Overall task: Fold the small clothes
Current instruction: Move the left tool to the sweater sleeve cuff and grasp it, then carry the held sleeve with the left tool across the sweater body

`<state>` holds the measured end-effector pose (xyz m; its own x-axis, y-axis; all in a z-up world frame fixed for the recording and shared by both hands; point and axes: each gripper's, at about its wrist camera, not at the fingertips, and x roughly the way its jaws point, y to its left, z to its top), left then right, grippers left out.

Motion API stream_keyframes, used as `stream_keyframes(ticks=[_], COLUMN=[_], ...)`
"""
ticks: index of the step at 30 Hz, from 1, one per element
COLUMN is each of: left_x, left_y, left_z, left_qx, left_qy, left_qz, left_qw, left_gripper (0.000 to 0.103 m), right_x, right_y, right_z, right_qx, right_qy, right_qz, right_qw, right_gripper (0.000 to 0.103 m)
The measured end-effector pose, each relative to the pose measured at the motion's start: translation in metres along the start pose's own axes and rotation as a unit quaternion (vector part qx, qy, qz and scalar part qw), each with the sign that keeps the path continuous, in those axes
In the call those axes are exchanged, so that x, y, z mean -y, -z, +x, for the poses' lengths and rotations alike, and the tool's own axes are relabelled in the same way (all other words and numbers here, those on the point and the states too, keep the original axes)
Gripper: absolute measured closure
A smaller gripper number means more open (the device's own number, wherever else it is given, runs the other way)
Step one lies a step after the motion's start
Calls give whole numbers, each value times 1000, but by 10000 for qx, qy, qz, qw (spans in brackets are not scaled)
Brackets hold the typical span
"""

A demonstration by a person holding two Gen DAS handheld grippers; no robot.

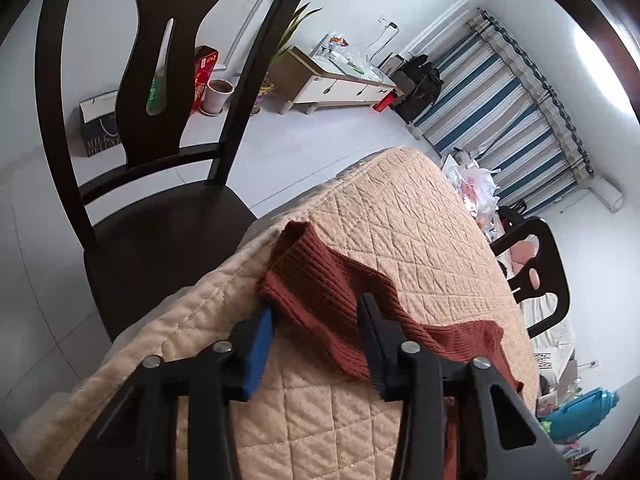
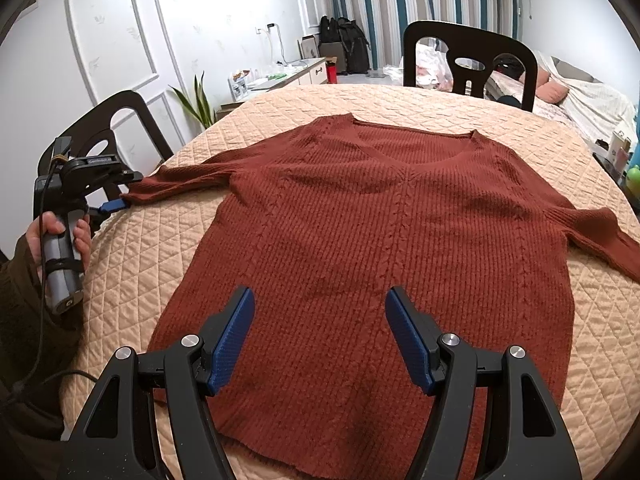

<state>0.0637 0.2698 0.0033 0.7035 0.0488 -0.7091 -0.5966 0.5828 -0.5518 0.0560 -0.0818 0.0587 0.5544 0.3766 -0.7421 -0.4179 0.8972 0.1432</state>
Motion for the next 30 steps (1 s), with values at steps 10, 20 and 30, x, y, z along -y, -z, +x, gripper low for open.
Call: stream_keyframes(ticks=[10,20,30], left_x=[9,56,82], left_y=[2,5,19], left_z=[-7,-17,-15], left_qx=[381,716,573], left_qy=[-18,239,330], left_qz=[111,1039,1468], left_qw=[9992,9917,9870], left_gripper=[95,95,95], right_x=[4,6,8], right_y=[-1,-1,-2], right_z=[0,-4,-6], right_qx=[-17,11,41], right_qy=[10,33,0], right_qz=[79,125,133], right_qw=[10000,9999,9999], right_gripper=[35,35,35])
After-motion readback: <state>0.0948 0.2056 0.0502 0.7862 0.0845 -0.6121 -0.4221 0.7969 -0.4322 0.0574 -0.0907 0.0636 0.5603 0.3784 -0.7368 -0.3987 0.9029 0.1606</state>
